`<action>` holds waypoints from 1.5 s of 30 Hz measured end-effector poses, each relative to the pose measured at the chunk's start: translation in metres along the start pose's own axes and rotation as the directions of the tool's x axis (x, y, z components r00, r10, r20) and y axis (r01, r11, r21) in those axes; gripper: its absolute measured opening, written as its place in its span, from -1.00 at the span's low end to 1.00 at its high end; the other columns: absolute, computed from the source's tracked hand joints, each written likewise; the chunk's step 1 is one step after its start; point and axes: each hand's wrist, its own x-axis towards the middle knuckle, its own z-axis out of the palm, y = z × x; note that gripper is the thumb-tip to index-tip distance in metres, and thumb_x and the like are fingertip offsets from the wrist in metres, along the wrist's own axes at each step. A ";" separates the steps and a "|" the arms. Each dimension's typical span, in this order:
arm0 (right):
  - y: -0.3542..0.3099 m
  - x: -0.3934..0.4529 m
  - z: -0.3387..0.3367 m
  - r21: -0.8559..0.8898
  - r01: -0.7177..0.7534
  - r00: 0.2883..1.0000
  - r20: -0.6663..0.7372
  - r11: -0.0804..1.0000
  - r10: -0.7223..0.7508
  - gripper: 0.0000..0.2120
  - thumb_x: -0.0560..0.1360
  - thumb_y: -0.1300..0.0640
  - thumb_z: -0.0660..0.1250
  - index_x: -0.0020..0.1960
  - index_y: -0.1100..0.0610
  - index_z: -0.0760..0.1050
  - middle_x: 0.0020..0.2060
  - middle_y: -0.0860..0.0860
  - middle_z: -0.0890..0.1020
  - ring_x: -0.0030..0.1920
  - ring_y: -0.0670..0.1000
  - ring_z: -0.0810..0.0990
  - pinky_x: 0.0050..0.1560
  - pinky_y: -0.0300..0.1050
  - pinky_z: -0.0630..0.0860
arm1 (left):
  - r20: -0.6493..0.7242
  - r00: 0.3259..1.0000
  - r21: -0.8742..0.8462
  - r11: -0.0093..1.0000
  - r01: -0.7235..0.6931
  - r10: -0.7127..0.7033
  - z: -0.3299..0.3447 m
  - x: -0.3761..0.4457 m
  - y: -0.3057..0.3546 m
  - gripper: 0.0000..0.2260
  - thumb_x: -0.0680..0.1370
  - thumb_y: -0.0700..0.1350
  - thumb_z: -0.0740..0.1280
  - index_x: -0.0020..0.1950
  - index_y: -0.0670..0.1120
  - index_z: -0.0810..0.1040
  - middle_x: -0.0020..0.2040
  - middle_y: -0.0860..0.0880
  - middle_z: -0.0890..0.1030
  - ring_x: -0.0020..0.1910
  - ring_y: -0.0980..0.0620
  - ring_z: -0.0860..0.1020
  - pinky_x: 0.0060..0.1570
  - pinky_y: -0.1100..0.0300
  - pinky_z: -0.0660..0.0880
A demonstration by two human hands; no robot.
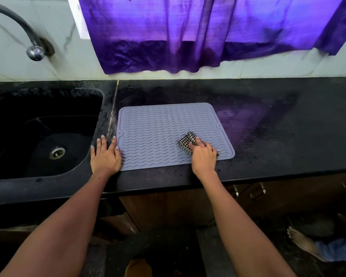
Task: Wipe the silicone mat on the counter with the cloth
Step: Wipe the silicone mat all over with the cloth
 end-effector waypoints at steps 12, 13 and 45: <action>0.035 0.029 -0.041 0.411 -0.322 0.946 0.114 0.853 0.303 -0.61 0.55 0.28 0.16 0.28 -0.01 0.52 0.23 0.15 0.54 0.21 0.18 0.51 0.16 -0.03 0.45 | 0.010 1.000 0.006 1.000 0.007 -0.007 0.000 0.001 0.000 -0.54 0.64 0.04 -0.07 0.55 0.01 0.07 0.57 -0.14 -0.01 0.56 -0.09 -0.07 0.51 -0.04 -0.16; 0.040 0.026 -0.041 0.375 -0.362 0.929 0.063 0.853 0.366 -0.63 0.56 0.26 0.15 0.29 0.00 0.51 0.22 0.17 0.53 0.22 0.21 0.49 0.18 0.00 0.43 | 0.009 1.000 0.007 1.000 0.008 -0.008 0.000 0.001 -0.001 -0.54 0.64 0.04 -0.07 0.55 0.01 0.07 0.57 -0.14 0.00 0.56 -0.09 -0.07 0.50 -0.04 -0.16; 0.046 0.040 -0.012 0.053 -0.321 0.947 0.013 0.946 0.321 -0.62 0.60 0.24 0.06 0.38 0.04 0.35 0.49 -0.01 0.18 0.36 0.16 0.23 0.32 0.16 0.22 | 0.025 1.000 0.016 1.000 -0.007 0.006 -0.007 -0.005 0.004 -0.53 0.64 0.03 -0.10 0.55 -0.02 0.02 0.57 -0.17 -0.03 0.55 -0.11 -0.09 0.51 -0.06 -0.15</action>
